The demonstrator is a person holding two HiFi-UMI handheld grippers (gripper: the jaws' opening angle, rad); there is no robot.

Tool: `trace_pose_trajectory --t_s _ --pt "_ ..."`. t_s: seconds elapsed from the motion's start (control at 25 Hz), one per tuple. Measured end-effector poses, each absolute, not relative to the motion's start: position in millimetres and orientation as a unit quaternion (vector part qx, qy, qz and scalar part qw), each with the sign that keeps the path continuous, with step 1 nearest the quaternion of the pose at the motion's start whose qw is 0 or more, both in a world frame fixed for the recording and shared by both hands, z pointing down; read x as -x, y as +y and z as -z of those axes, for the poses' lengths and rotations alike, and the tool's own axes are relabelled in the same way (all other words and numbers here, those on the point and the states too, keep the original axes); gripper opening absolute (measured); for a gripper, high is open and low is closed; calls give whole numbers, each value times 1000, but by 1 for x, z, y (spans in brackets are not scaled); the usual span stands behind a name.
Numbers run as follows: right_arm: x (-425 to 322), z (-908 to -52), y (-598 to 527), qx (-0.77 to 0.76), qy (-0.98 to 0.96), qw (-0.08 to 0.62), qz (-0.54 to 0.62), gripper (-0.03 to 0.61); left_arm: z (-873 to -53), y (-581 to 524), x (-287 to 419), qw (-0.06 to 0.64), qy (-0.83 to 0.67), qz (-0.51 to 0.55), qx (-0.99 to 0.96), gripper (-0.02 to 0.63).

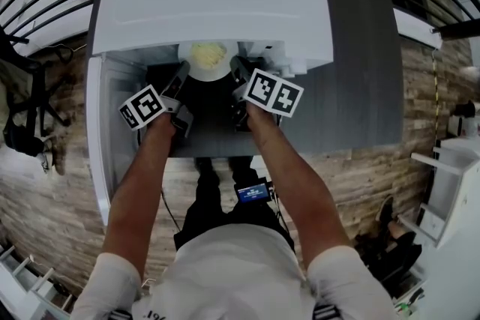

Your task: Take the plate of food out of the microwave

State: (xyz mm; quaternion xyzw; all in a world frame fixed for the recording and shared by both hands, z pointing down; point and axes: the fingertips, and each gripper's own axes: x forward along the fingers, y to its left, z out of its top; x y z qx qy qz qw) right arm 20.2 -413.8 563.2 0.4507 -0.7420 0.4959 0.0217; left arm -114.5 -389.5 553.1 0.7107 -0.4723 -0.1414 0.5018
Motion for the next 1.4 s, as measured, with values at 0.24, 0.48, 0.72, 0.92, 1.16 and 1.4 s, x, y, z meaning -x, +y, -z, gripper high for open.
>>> trace_pose_trajectory --t_s 0.24,0.48,0.72,0.92,1.16,1.4 --pt "-22 -563 -405 -448 -746 34 -491 37 -557 -379 115 507 -472 133 -709 44" --pt "-28 -558 -394 -439 -757 48 -481 37 -554 -366 106 515 -463 141 -708 43" --pt "-39 -559 -363 -437 -758 57 -481 37 -557 -333 95 526 -463 142 -699 43" --pt "-54 -568 -333 -435 -754 72 -486 37 -566 -304 80 534 -457 124 -701 43" --pt "-66 -586 -295 -438 -741 89 -501 37 -582 -267 67 550 -446 102 -699 43" --pt "-80 -603 -264 -440 -728 105 -515 37 -599 -237 52 567 -440 81 -692 43"
